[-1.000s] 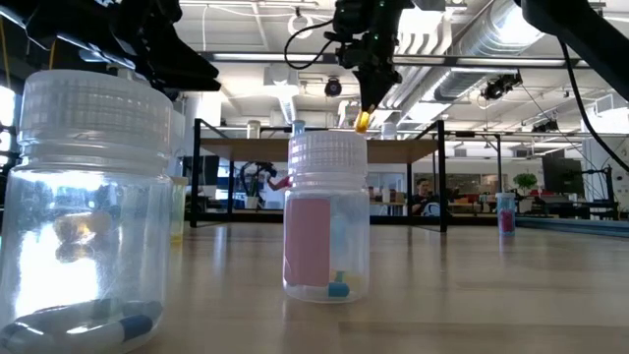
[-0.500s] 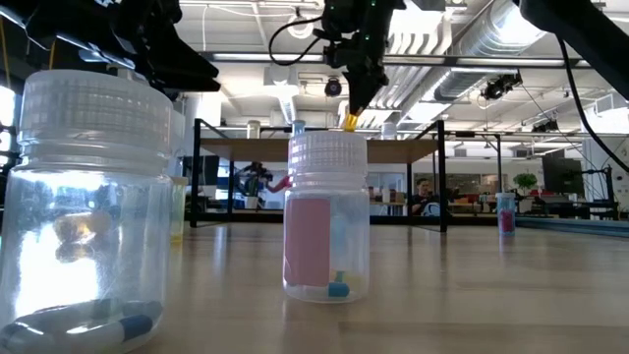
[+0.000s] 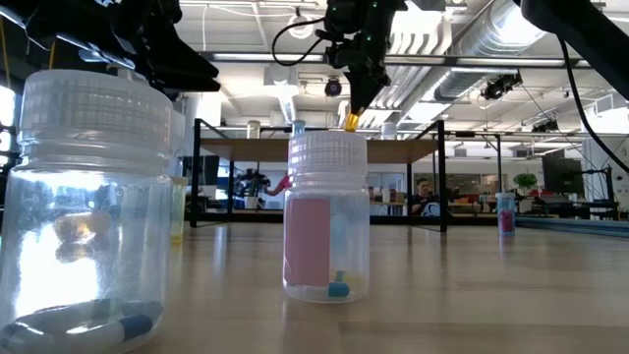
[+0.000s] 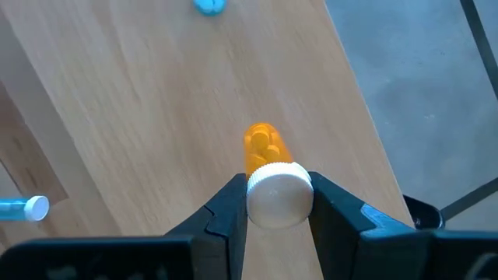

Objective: Pick and place medicine bottles onto shelf by color
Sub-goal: Put the top right orange pill bottle on the shelf

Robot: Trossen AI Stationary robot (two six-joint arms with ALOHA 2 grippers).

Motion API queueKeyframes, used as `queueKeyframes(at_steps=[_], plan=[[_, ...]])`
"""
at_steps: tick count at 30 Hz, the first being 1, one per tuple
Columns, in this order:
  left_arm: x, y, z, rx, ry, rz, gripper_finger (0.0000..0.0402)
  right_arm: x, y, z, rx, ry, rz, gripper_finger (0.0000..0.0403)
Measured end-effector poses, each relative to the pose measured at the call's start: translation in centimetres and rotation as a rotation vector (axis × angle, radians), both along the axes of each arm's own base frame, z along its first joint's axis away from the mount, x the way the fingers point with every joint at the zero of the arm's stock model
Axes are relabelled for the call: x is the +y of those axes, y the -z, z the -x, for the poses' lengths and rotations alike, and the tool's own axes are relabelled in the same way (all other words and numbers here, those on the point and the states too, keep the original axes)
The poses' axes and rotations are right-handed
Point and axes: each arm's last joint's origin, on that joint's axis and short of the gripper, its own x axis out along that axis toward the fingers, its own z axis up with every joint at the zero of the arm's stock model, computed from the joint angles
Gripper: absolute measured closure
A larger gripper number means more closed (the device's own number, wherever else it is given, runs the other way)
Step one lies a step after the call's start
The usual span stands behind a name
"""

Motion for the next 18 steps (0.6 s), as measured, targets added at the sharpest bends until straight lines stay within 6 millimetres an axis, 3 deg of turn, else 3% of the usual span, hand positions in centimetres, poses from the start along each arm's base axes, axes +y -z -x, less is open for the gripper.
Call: queueKeyframes(at_steps=[6, 13, 18], plan=[[0.0, 0.0, 0.0, 0.000, 0.000, 0.000, 0.0190, 0.5, 0.0, -0.3, -0.004, 0.004, -0.006, 0.0304], [0.0, 0.0, 0.0, 0.000, 0.001, 0.001, 0.0190, 0.8, 2.0, -0.7, 0.090, 0.006, 0.007, 0.0304], [0.0, 0.0, 0.0, 0.001, 0.002, 0.001, 0.0190, 0.3, 1.9, -0.7, 0.067, 0.018, 0.029, 0.0304]])
